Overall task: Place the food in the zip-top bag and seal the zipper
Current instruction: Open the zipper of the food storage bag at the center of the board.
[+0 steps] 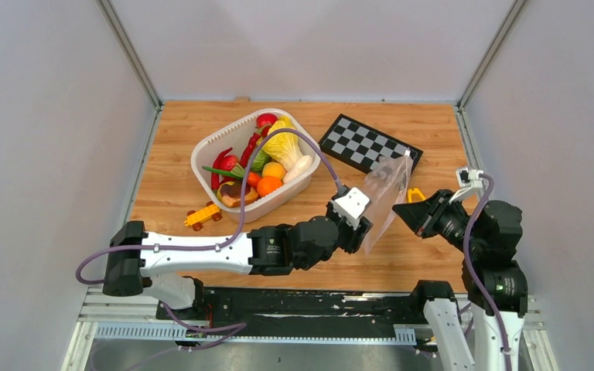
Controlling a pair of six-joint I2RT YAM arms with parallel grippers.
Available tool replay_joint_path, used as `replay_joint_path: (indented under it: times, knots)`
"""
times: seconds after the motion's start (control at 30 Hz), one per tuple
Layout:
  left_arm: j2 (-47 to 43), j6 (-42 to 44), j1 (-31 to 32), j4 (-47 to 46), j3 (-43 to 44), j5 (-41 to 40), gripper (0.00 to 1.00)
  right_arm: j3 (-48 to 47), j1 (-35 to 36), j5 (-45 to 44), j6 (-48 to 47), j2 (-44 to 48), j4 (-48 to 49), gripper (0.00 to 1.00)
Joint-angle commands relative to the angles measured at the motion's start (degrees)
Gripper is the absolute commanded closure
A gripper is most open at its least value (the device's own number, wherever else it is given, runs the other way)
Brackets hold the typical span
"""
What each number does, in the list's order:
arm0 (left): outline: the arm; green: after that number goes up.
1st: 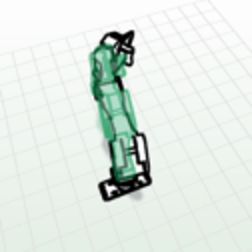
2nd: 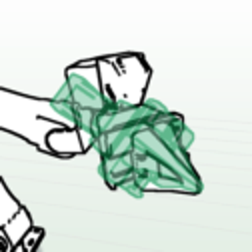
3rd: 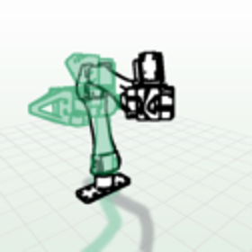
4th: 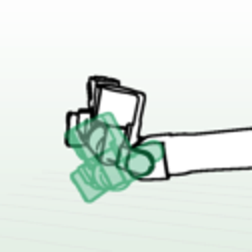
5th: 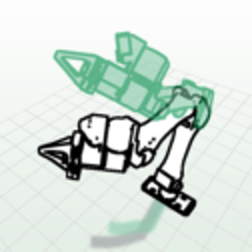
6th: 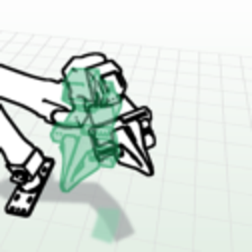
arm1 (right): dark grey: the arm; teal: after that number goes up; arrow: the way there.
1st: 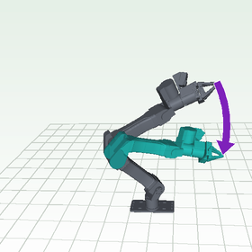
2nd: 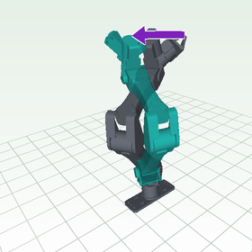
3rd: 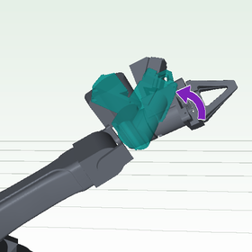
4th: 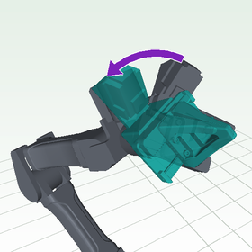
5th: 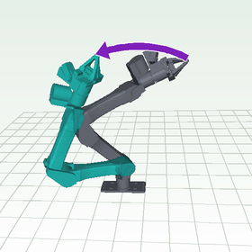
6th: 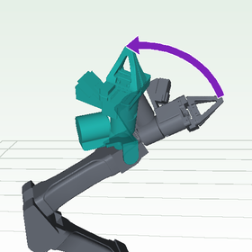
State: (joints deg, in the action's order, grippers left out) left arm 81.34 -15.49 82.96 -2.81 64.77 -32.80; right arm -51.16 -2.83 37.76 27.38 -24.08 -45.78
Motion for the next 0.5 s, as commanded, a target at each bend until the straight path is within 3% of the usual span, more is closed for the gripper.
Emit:
replay_joint_path:
  times: [0.0, 0.2, 0.47]
  knots:
    - [0.34, 0.69, -2.19, -4.19, 3.21, 2.08, 0.45, -6.63, -0.25, 0.50, -7.06, -4.40, -4.44, 1.00]
    - [1.60, -1.50, -5.01, -5.67, 4.37, 8.51, 0.45, -12.76, -0.16, 0.54, -11.47, -10.03, -10.11, 1.00]
    - [3.03, -6.80, -8.28, -10.24, 1.07, 15.37, 0.47, -11.46, 2.47, 1.80, -14.11, -15.91, -10.13, 1.00]
